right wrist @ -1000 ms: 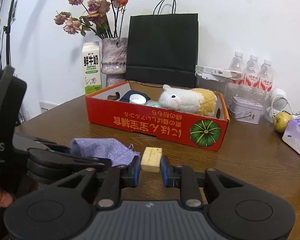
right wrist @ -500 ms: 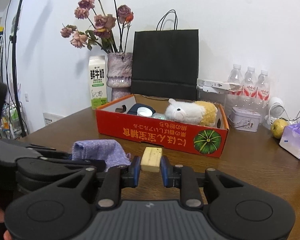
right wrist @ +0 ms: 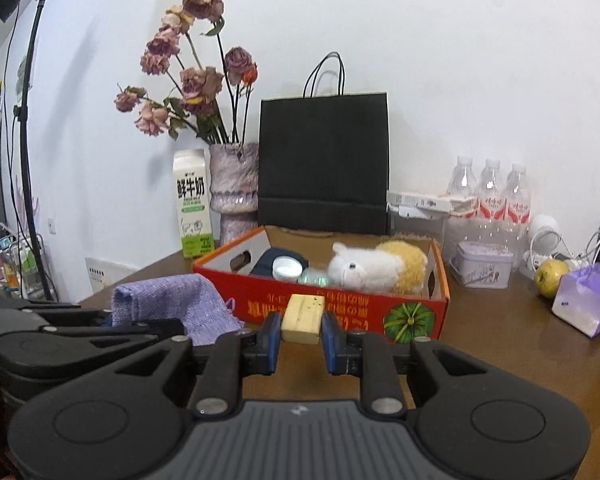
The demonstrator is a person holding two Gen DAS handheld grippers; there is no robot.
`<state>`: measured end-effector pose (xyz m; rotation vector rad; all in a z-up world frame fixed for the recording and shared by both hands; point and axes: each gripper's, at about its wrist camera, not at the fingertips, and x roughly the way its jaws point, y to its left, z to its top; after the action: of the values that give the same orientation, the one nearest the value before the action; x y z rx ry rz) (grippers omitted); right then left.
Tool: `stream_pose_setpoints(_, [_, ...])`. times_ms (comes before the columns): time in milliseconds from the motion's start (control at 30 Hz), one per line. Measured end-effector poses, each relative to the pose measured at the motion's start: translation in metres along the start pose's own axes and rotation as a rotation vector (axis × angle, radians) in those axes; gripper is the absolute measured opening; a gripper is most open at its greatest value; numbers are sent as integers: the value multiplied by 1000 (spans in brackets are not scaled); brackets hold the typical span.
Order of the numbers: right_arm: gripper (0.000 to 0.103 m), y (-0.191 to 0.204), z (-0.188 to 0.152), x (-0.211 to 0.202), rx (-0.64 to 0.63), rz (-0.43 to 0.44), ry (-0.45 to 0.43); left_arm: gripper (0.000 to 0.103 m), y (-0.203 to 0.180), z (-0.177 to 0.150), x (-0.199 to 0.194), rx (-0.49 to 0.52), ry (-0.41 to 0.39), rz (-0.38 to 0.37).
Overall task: Organize objects
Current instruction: 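Carry the lilac pouch and yellow block with both grippers over the red box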
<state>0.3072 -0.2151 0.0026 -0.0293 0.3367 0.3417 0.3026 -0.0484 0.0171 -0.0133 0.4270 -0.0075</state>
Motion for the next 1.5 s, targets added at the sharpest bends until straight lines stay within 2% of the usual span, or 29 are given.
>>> stream_pose_setpoints(233, [20,1,22,13,-4,-7,-30,13,3,23,5,-18,-39,-7])
stream_pose_setpoints(533, [20,-1,40,45,9,-5,-60,13,3,47,35,-39,-59,-1])
stream_pose_setpoints(967, [20,-18,53,101,14,15,-47,13,8,68,93,-59,-44,-4])
stream_pose_setpoints(1500, [20,-47,71,179,-6,-12,-25,13,4,96,169,-50,-40,1])
